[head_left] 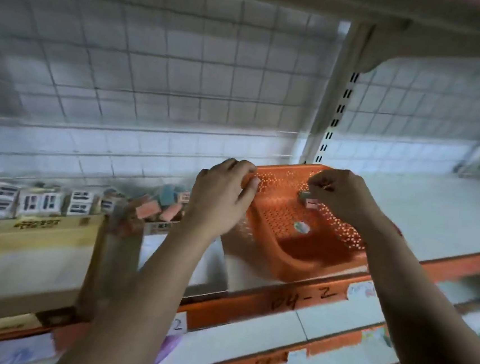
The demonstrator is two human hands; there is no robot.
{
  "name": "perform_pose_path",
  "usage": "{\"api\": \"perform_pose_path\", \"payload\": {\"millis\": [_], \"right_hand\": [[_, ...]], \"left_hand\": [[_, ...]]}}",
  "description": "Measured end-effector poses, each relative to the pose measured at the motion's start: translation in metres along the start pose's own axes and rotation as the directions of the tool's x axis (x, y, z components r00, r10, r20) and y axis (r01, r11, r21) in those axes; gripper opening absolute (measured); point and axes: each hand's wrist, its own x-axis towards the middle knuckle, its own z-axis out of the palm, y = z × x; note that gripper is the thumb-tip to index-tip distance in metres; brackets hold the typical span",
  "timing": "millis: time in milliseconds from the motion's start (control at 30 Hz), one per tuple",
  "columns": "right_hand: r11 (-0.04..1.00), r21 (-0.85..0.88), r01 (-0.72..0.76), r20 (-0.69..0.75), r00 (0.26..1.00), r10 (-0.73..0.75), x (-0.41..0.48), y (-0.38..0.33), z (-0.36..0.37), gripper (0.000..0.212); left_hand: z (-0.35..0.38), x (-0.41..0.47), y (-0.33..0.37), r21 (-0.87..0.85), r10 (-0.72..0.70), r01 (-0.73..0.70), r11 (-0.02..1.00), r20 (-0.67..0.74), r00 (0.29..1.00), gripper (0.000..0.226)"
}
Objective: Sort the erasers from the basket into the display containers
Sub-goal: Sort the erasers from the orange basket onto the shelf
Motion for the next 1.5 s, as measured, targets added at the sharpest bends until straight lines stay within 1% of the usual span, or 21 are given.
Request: {"api": "perform_pose_path", "payload": {"millis": [67, 167, 267, 367, 433, 533, 733, 867, 900, 967, 1067, 1133, 1167, 1267, 1367, 1433, 1500], "right_hand": [[0.996, -0.078, 0.033, 0.104, 0.994, -0.025, 0.013, 0.020, -0.004, 0.010], [0.949, -0.265, 0.169, 0.278, 0.956, -0.093, 0.035, 0.041, 0.003, 0.016], [0.872, -0.416, 0.258, 0.409, 0.910, -0.074, 0.056, 0.059, 0.023, 0.027], [0.809, -0.487, 0.329, 0.499, 0.865, -0.052, 0.071, 0.072, 0.041, 0.028], [0.789, -0.497, 0.361, 0.523, 0.850, -0.059, 0.074, 0.074, 0.044, 0.026], [0.773, -0.514, 0.372, 0.508, 0.858, -0.076, 0.073, 0.075, 0.047, 0.024], [0.819, -0.489, 0.301, 0.459, 0.887, -0.052, 0.076, 0.078, 0.054, 0.015], [0.831, -0.446, 0.333, 0.490, 0.867, -0.085, 0.071, 0.076, 0.046, 0.030], [0.848, -0.427, 0.315, 0.483, 0.872, -0.081, 0.071, 0.074, 0.041, 0.032], [0.904, -0.353, 0.240, 0.420, 0.904, -0.076, 0.068, 0.069, 0.023, 0.032], [0.990, -0.113, 0.089, 0.242, 0.968, -0.059, 0.048, 0.070, -0.010, 0.028], [0.999, 0.024, 0.022, 0.072, 0.997, -0.024, 0.024, 0.075, -0.022, 0.020], [0.997, 0.071, 0.008, -0.009, 1.000, -0.007, 0.012, 0.077, -0.022, 0.016], [0.981, 0.195, 0.011, -0.170, 0.985, 0.023, -0.011, 0.084, -0.015, 0.011], [0.951, 0.310, -0.004, -0.259, 0.962, 0.089, -0.013, 0.089, -0.013, 0.010], [0.938, 0.344, -0.033, -0.251, 0.960, 0.126, -0.011, 0.091, -0.013, 0.012], [0.932, 0.358, -0.058, -0.223, 0.964, 0.146, -0.010, 0.092, -0.013, 0.012]], "left_hand": [[0.015, 0.005, 0.010, -0.019, -0.014, 0.014, 1.000, -0.014, 1.000, 0.042], [0.029, 0.009, 0.022, -0.020, -0.038, 0.037, 0.999, -0.018, 0.999, 0.040], [0.037, 0.009, 0.029, -0.006, -0.065, 0.065, 0.998, -0.008, 0.998, 0.043], [0.042, 0.007, 0.029, -0.013, -0.092, 0.092, 0.996, -0.017, 0.996, 0.042], [0.044, 0.007, 0.028, -0.004, -0.100, 0.100, 0.995, -0.024, 0.995, 0.041], [0.046, 0.008, 0.028, -0.016, -0.100, 0.099, 0.995, -0.046, 0.994, 0.039], [0.052, 0.011, 0.024, -0.038, -0.095, 0.093, 0.995, -0.072, 0.993, 0.036], [0.057, 0.019, 0.024, -0.071, -0.074, 0.069, 0.995, -0.070, 0.995, 0.033], [0.058, 0.023, 0.025, -0.077, -0.060, 0.054, 0.996, -0.068, 0.996, 0.032], [0.059, 0.036, 0.030, -0.078, -0.020, 0.016, 0.997, -0.048, 0.999, 0.026], [0.065, 0.062, 0.038, -0.067, 0.047, -0.044, 0.997, 0.046, 0.998, 0.022], [0.072, 0.080, 0.045, -0.059, 0.104, -0.097, 0.994, 0.130, 0.986, 0.021], [0.077, 0.088, 0.048, -0.034, 0.132, -0.128, 0.991, 0.181, 0.975, 0.021], [0.094, 0.108, 0.058, 0.074, 0.194, -0.230, 0.970, 0.328, 0.924, 0.021], [0.117, 0.123, 0.063, 0.153, 0.211, -0.301, 0.941, 0.430, 0.878, 0.021], [0.132, 0.128, 0.060, 0.196, 0.201, -0.319, 0.927, 0.459, 0.866, 0.018], [0.144, 0.131, 0.053, 0.203, 0.187, -0.305, 0.931, 0.452, 0.872, 0.018]]}}
